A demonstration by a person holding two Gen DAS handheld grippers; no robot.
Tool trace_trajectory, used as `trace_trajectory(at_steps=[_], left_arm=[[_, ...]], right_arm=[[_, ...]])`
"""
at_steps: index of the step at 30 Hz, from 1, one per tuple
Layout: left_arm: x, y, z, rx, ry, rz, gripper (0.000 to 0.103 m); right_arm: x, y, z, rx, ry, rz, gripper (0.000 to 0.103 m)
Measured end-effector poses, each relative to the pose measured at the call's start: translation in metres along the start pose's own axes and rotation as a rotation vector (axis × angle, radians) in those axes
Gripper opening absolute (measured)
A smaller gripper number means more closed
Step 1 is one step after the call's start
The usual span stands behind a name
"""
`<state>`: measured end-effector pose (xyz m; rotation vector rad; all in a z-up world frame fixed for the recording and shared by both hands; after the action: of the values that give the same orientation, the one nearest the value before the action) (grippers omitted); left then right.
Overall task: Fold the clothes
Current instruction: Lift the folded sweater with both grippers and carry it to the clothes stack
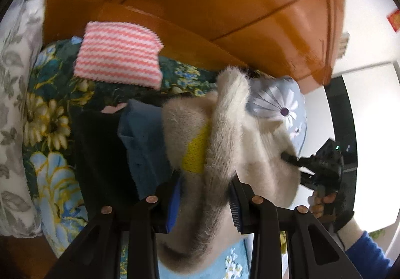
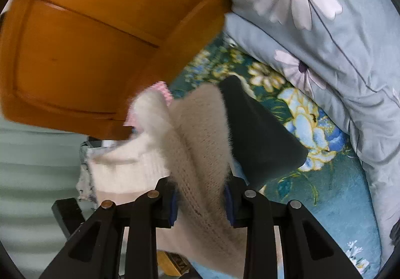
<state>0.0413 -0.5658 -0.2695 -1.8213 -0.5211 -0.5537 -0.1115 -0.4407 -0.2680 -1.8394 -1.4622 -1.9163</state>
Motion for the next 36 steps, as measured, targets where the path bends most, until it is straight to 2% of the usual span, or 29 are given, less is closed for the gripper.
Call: trace_trajectory(at_steps=[6, 18, 24, 28, 36], left_arm=[[-0.011, 0.036, 0.004, 0.066, -0.017, 0.014, 0.037], [-0.022, 0.058, 0.024, 0.144, -0.046, 0.076, 0.044], [-0.006, 0.041, 0.010, 0.091, -0.115, 0.065, 0.038], [-0.002, 0.031, 0.009, 0.067, -0.116, 0.058, 0.033], [0.022, 0.013, -0.001, 0.096, -0.139, 0.106, 0.029]], right_arm=[[-0.030, -0.026, -0.004, -0.031, 0.027, -0.027, 0.031], [-0.070, -0.045, -0.005, -0.002, 0.071, -0.059, 0.033], [-0.073, -0.029, -0.019, 0.051, 0.062, -0.081, 0.033], [-0.069, -0.018, -0.027, 0.063, 0.039, -0.107, 0.033], [-0.048, 0.014, -0.039, 0.105, -0.009, -0.202, 0.032]])
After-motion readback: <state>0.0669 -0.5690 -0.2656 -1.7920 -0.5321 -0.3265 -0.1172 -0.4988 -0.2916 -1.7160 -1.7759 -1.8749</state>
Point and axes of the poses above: each gripper's, at about its wrist camera, not at the fingertips, and x roughly against the way its jaws point, y to its left, z to its underside, the point moved 10 cm from there along -x, roughly the way its jaws point, and after that the axes turned 11 degrees about -y, right-handed, at the moved point
